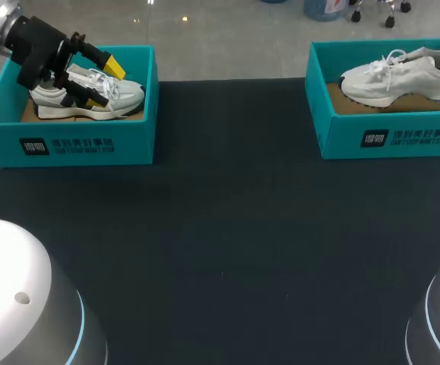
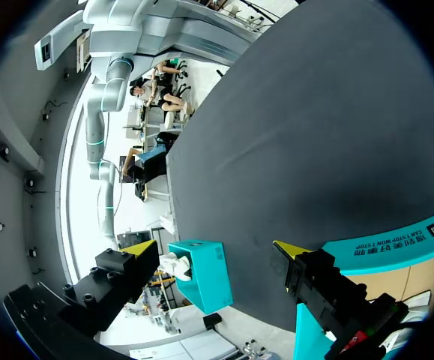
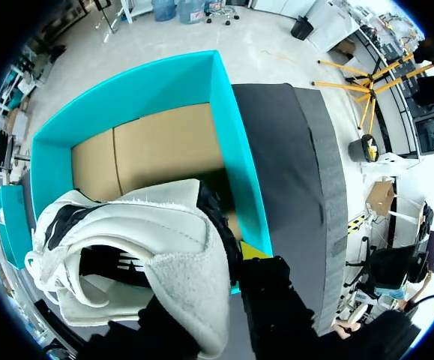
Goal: Take the shoe out of the shoebox, open the shoe tongue, remove and reinsert the insole, then place the shoe into the shoebox
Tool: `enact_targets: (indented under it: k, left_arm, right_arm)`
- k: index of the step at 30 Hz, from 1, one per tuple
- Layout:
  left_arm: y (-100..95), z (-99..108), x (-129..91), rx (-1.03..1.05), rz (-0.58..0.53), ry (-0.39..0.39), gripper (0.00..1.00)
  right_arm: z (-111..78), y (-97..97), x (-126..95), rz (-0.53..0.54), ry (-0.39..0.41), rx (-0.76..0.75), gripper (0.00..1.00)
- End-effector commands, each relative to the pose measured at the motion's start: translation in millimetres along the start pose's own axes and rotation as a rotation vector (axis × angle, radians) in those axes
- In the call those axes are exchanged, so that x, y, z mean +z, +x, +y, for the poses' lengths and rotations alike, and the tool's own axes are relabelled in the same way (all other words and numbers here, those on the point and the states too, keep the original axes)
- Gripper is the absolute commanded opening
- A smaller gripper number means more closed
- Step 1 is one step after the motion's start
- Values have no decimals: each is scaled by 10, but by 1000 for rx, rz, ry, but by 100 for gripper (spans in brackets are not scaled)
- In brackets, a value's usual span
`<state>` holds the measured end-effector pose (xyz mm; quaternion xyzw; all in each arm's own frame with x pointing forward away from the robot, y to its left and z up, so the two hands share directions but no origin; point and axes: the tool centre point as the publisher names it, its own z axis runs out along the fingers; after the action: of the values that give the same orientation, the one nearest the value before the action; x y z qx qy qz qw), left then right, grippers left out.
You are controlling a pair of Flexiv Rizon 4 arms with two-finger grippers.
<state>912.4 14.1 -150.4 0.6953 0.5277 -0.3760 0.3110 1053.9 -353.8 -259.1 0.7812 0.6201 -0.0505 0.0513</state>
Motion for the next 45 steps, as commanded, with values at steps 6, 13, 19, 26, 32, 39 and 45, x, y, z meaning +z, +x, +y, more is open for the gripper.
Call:
enact_targets:
  k: [6,13,19,26,32,39,45]
  left_arm:
    - [-1,-6,-3,1,3,0,100]
    - [-1,-6,-3,1,3,0,100]
    - [-1,-6,-3,1,3,0,100]
    - [-1,-6,-3,1,3,0,100]
    - [-1,-6,-3,1,3,0,100]
    - [-1,-6,-3,1,3,0,100]
    - [-1,-6,-3,1,3,0,100]
  right_arm:
    - [4,27,222,2,-6,9,0]
    - [8,48,400,-13,28,15,0]
    - [8,68,566,-35,33,25,0]
    - [1,71,765,-62,33,42,0]
    - [-35,99,891,-74,37,51,0]
    - [-72,109,1056,-82,34,70,0]
    - [-64,108,1154,-67,28,106,0]
